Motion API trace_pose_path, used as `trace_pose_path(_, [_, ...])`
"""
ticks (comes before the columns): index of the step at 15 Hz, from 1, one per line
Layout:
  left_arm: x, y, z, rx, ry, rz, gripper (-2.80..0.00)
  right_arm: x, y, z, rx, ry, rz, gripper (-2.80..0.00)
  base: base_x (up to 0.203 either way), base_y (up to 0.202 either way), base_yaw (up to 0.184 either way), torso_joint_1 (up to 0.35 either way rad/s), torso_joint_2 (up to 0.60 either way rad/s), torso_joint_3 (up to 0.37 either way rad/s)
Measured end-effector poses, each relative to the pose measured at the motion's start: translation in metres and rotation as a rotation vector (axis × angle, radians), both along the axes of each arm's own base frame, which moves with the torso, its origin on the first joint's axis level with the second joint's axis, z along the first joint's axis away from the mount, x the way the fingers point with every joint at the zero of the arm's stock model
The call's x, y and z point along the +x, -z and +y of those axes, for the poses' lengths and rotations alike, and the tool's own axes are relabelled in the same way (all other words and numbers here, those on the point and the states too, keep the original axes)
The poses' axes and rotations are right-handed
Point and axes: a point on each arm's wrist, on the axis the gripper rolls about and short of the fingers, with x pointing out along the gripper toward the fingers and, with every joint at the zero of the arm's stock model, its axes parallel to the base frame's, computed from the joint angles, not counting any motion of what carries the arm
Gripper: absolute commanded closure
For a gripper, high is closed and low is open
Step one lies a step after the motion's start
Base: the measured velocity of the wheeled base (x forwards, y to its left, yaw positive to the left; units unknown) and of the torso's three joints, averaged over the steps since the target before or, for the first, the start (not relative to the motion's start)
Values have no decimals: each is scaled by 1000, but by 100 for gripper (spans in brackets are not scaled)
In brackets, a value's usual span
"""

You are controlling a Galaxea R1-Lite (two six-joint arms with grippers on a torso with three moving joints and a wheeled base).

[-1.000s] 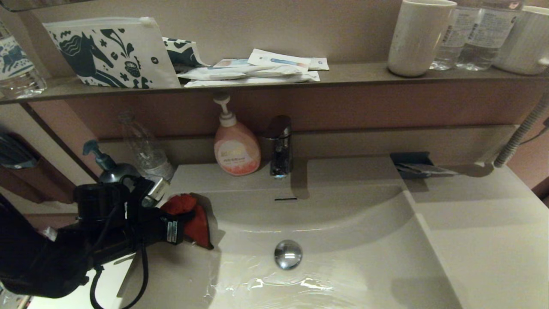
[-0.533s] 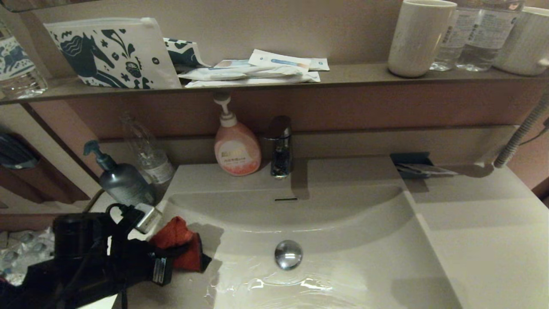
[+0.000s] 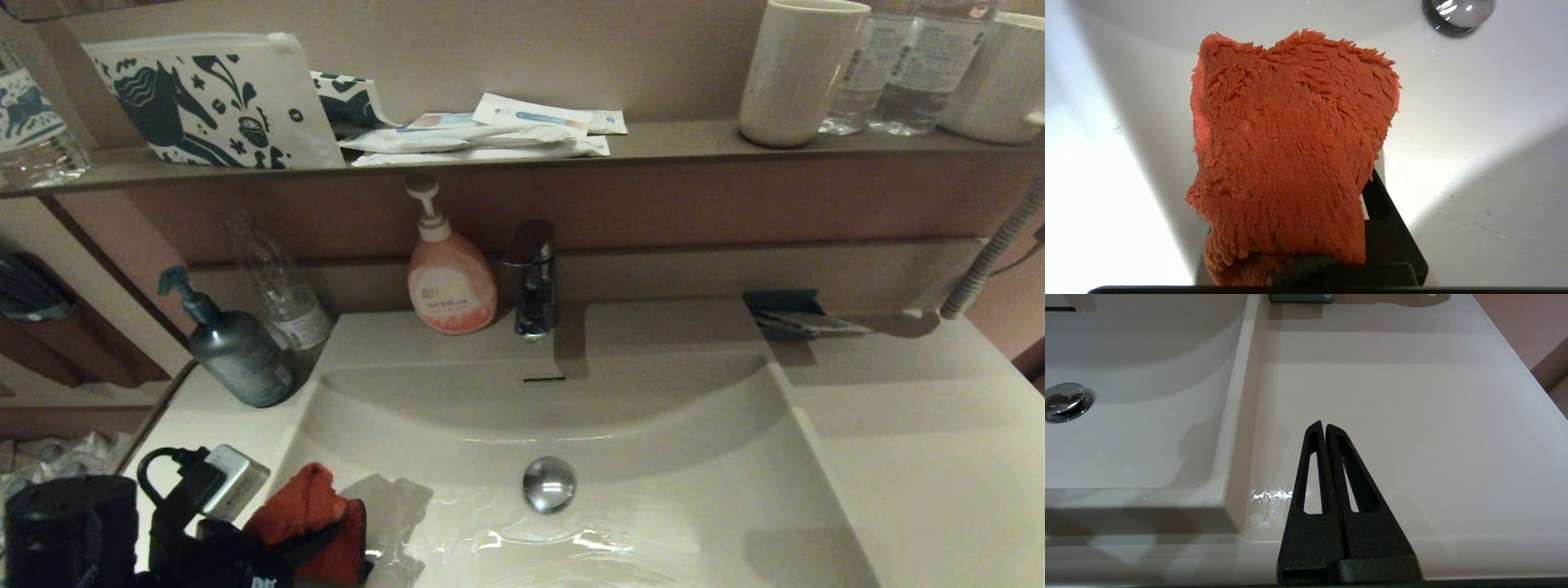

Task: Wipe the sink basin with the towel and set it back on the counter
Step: Wipe the sink

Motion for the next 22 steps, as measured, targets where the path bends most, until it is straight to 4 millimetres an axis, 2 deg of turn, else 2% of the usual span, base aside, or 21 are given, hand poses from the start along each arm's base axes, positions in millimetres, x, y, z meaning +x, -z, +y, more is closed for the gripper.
trace_pose_path(3, [-18,-8,3,-1,-6,-16,0,0,0,0,0,0,0,0,0,0,0,0,0,0])
trace_pose_path(6, [-26,-31,5,-7,-8,-63,0,0,0,0,0,0,0,0,0,0,0,0,0,0])
trace_pose_path(8, [-35,-44,6,-2,-6,-29,0,0,0,0,0,0,0,0,0,0,0,0,0,0])
trace_pose_path(10, [-47,-45,8,9,-3,43,0,0,0,0,0,0,0,0,0,0,0,0,0,0])
trace_pose_path(12, [-48,-45,8,8,0,56,0,0,0,0,0,0,0,0,0,0,0,0,0,0])
trace_pose_path(17, [-31,-37,5,-13,11,68,0,0,0,0,0,0,0,0,0,0,0,0,0,0])
trace_pose_path(22, [12,-33,-2,-17,10,13,0,0,0,0,0,0,0,0,0,0,0,0,0,0])
